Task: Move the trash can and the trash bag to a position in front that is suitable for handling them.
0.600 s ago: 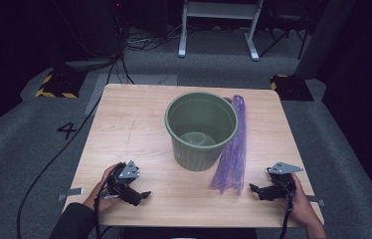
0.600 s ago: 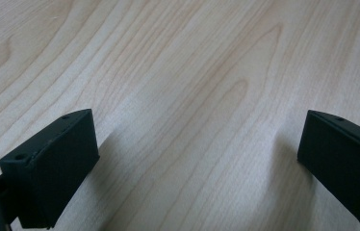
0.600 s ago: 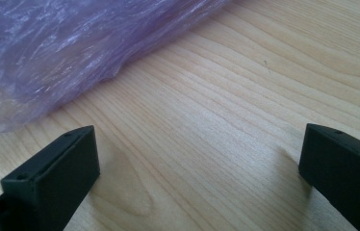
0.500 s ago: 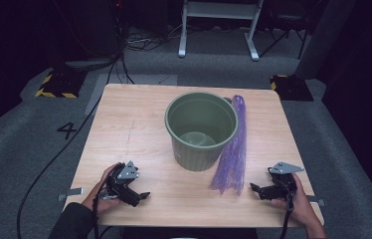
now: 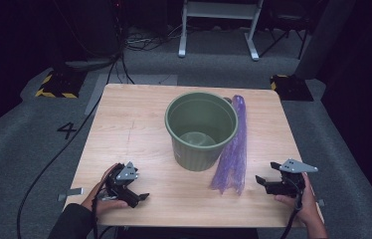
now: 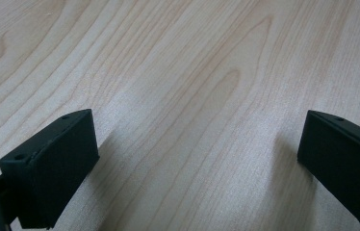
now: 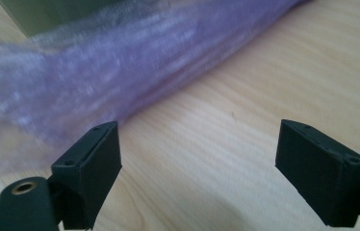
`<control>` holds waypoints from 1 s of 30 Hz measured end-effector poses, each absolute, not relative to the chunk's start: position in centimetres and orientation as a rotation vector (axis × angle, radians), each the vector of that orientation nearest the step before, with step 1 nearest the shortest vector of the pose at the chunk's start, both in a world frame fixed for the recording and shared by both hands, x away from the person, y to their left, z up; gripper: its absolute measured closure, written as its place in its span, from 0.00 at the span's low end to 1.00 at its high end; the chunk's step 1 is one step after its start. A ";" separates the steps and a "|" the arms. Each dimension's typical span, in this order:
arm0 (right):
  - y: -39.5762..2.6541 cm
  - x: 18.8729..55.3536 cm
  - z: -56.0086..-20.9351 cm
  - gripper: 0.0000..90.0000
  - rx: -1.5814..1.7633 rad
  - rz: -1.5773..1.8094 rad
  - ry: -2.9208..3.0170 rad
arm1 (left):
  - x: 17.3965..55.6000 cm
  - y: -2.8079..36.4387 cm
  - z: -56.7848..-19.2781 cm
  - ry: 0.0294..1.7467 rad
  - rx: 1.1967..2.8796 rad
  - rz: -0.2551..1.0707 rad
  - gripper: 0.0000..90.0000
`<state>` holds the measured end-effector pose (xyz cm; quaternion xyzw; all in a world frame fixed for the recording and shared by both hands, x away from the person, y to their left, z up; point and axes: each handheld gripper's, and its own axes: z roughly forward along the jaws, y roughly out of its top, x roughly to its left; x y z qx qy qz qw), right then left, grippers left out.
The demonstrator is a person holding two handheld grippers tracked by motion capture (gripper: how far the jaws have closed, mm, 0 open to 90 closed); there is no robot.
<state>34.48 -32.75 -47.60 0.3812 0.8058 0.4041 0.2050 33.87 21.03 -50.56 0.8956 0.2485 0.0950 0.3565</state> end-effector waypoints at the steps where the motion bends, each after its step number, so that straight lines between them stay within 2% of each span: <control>1: -32.5 34.6 -47.2 0.18 1.050 1.132 2.245 | 33.9 21.0 -50.6 0.641 2.312 0.245 0.00; 14: -26.9 37.8 -43.4 0.18 0.811 1.223 2.305 | 33.9 21.0 -50.6 0.642 2.313 0.245 0.00; 30: -23.9 41.3 -43.1 0.19 0.797 1.284 2.363 | 33.9 21.0 -50.6 0.655 2.309 0.247 0.00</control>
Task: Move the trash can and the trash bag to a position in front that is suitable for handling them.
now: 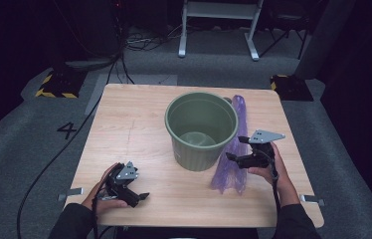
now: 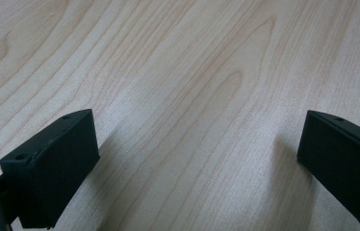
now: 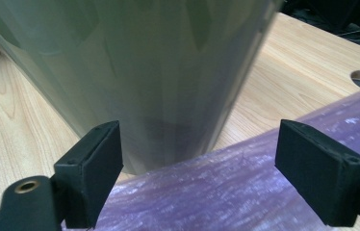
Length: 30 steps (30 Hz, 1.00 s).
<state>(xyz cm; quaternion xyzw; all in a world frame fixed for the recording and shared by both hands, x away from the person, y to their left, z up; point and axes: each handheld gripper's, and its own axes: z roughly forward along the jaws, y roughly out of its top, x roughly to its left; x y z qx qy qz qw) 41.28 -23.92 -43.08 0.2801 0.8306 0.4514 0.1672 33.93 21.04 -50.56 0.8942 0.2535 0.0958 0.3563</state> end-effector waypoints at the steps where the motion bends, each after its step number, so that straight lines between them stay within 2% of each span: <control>1: -23.7 41.3 -43.1 0.19 0.792 1.280 2.365 | 33.9 21.0 -50.6 0.655 2.309 0.247 0.00; 24: -19.6 40.6 -42.2 0.17 0.581 1.266 2.463 | 34.0 21.1 -50.6 0.652 2.311 0.244 0.00; 30: -20.2 39.7 -41.8 0.25 0.598 1.237 2.398 | 34.0 21.1 -50.6 0.650 2.311 0.246 0.01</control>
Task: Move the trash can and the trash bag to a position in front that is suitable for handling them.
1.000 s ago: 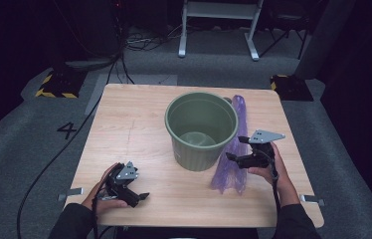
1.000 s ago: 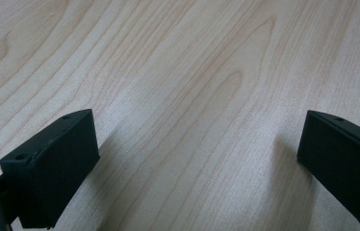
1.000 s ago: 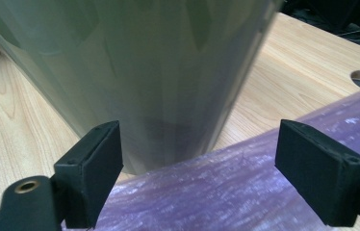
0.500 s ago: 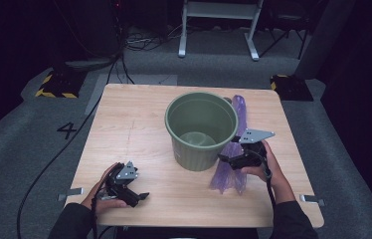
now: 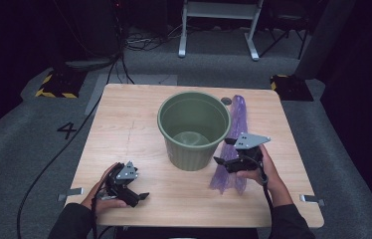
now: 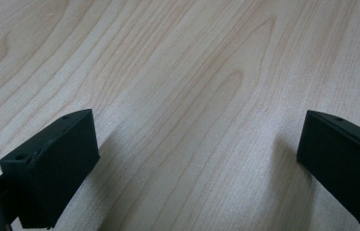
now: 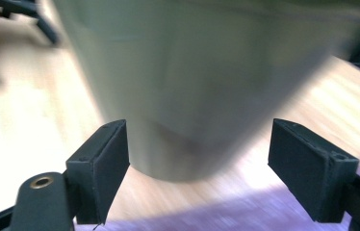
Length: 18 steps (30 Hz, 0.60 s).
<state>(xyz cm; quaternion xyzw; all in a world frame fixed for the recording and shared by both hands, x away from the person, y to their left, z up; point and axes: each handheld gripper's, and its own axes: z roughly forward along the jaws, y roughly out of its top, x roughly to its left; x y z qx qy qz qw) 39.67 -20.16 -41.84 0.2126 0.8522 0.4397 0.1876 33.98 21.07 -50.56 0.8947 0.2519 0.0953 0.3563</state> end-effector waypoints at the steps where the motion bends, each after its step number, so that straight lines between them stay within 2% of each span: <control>1: -20.8 39.6 -41.9 0.27 0.628 1.211 2.372 | 34.0 21.1 -50.6 0.651 2.310 0.246 0.00; 5: -24.4 39.8 -42.7 0.32 0.773 1.073 2.274 | 34.0 21.1 -50.6 0.651 2.311 0.246 0.00; 10: -29.2 40.3 -44.8 0.36 0.988 1.091 2.251 | 34.0 21.1 -50.6 0.651 2.310 0.247 0.01; 12: -29.6 40.5 -45.3 0.38 1.016 1.100 2.267 | 34.0 21.1 -50.6 0.651 2.310 0.247 0.01; 16: -29.9 40.7 -46.7 0.55 1.060 1.199 2.313 | 34.1 21.1 -50.6 0.650 2.309 0.245 0.01; 18: -29.5 40.9 -47.3 0.57 1.051 1.193 2.340 | 34.1 21.1 -50.6 0.650 2.309 0.245 0.01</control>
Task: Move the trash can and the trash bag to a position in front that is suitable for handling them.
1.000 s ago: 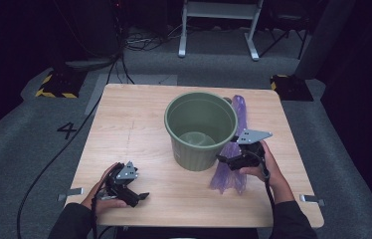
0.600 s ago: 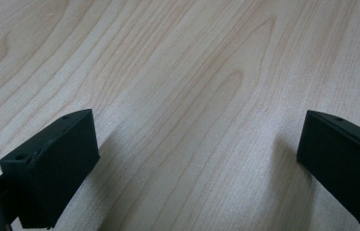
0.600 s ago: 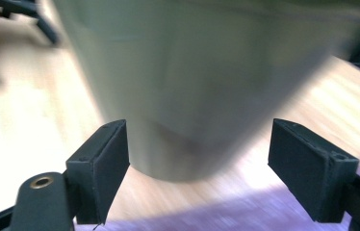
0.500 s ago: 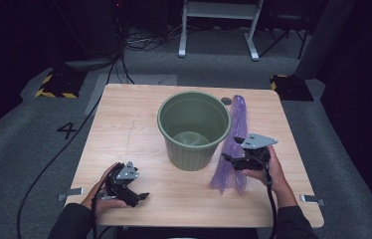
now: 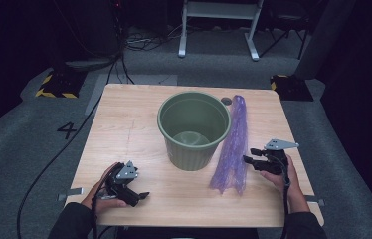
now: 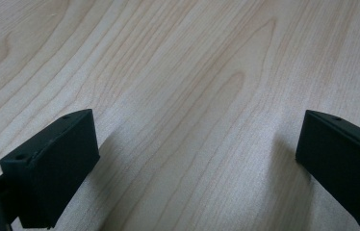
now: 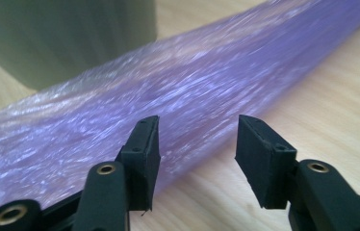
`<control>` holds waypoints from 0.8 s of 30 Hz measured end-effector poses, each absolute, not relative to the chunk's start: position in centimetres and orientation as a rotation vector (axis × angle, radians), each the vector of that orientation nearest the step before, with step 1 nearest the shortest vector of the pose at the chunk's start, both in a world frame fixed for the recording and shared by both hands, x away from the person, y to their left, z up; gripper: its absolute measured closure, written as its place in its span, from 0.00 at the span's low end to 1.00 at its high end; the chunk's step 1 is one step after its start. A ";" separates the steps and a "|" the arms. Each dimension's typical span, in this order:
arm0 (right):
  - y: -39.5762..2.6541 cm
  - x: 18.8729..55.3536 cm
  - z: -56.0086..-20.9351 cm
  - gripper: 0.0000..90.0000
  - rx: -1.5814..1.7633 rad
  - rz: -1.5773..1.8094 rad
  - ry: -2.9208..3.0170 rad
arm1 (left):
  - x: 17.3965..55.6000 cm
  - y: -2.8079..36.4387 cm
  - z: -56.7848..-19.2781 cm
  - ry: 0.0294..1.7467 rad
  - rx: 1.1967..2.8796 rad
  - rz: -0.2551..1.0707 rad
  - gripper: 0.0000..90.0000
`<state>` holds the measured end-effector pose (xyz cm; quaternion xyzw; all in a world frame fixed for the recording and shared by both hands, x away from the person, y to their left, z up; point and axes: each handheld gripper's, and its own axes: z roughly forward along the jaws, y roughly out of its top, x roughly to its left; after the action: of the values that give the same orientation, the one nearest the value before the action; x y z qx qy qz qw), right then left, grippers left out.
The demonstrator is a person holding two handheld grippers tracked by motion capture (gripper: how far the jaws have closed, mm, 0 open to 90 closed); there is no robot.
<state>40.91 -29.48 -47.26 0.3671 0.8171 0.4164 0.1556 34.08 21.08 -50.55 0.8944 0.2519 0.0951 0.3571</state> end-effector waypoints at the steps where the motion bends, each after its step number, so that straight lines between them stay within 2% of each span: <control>1: -29.2 41.0 -47.4 0.58 1.050 1.183 2.350 | 34.1 21.1 -50.6 0.650 2.308 0.246 0.01; 4: -28.6 41.0 -47.7 0.61 1.020 1.180 2.379 | 34.1 21.1 -50.6 0.650 2.308 0.246 0.01; 7: -27.2 40.8 -48.2 0.74 0.971 1.126 2.435 | 34.1 21.1 -50.6 0.651 2.309 0.246 0.01; 13: -25.7 40.2 -48.9 0.84 0.870 1.100 2.512 | 34.1 21.0 -50.6 0.655 2.309 0.248 0.01; 17: -24.9 39.7 -49.1 0.84 0.833 1.091 2.528 | 34.2 20.8 -50.5 0.677 2.296 0.251 0.01; 19: -24.6 39.4 -49.1 0.82 0.818 1.116 2.529 | 34.2 20.7 -50.4 0.711 2.271 0.271 0.07; 21: -24.3 39.0 -49.1 0.82 0.798 1.121 2.523 | 34.3 20.5 -50.3 0.731 2.250 0.274 0.17; 24: -23.7 38.6 -49.4 0.82 0.775 1.124 2.541 | 34.3 19.7 -50.2 0.711 2.265 0.263 0.18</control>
<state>38.61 -23.68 -49.39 0.2665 0.8737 0.3863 0.1283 34.30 19.72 -50.23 0.8819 0.2769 0.1024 0.3676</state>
